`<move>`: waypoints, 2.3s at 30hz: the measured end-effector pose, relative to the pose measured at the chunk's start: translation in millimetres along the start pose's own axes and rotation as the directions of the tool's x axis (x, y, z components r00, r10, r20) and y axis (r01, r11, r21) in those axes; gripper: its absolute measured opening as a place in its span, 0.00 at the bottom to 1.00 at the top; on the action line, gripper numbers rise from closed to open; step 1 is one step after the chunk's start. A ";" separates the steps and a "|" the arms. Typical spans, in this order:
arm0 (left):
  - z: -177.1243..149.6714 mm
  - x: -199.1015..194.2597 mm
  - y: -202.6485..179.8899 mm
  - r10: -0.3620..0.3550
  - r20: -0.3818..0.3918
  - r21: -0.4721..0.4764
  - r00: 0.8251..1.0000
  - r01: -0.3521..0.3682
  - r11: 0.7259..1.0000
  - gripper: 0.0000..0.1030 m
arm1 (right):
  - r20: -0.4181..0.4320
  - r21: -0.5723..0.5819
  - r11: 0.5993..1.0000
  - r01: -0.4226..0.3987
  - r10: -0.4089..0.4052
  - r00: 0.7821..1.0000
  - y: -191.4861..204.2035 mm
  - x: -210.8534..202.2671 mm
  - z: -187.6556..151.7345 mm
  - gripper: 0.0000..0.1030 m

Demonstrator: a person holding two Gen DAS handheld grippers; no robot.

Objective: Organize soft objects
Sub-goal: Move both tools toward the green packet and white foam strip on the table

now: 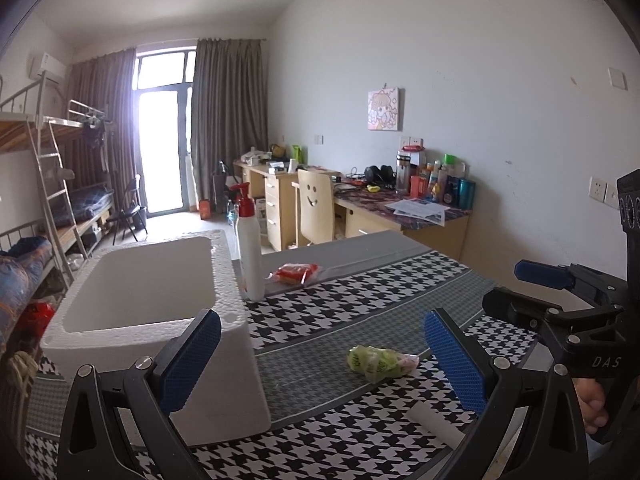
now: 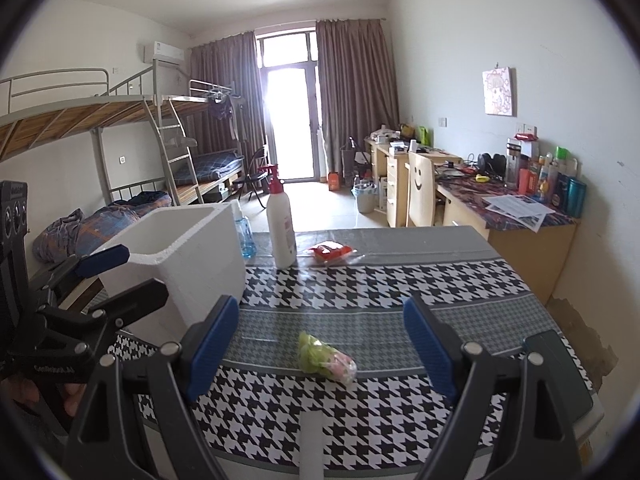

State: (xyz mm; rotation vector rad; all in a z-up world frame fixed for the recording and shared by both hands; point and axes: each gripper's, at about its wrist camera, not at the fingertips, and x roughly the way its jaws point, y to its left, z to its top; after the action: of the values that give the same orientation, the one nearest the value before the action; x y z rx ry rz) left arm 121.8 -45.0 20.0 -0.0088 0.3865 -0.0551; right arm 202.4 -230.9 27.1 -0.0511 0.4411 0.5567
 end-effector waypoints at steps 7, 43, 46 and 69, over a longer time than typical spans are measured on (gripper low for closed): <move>0.9 9.9 -6.3 -0.017 -0.021 0.010 1.000 0.017 1.000 0.99 | -0.008 0.013 1.000 0.018 -0.018 1.000 -8.1 -1.2 -7.1 0.85; -10.9 73.5 -42.4 -0.107 -0.171 0.059 0.979 0.118 0.991 0.99 | -0.100 0.053 0.997 0.054 -0.049 0.994 -31.9 -0.3 -51.1 0.85; -12.7 79.2 -43.6 -0.109 -0.188 0.060 0.976 0.122 0.991 0.99 | -0.113 0.056 0.997 0.050 -0.044 0.993 -32.2 2.5 -54.8 0.85; -33.8 128.0 -51.4 -0.151 -0.326 0.031 0.933 0.170 0.985 0.99 | -0.204 0.067 0.998 0.000 0.013 0.979 -32.4 20.7 -78.0 0.85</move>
State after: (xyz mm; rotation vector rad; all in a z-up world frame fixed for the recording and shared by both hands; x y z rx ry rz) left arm 224.8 -103.4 -58.5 0.0272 0.7118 -0.2320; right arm 204.4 -260.9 -54.5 -0.0432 0.6602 0.5451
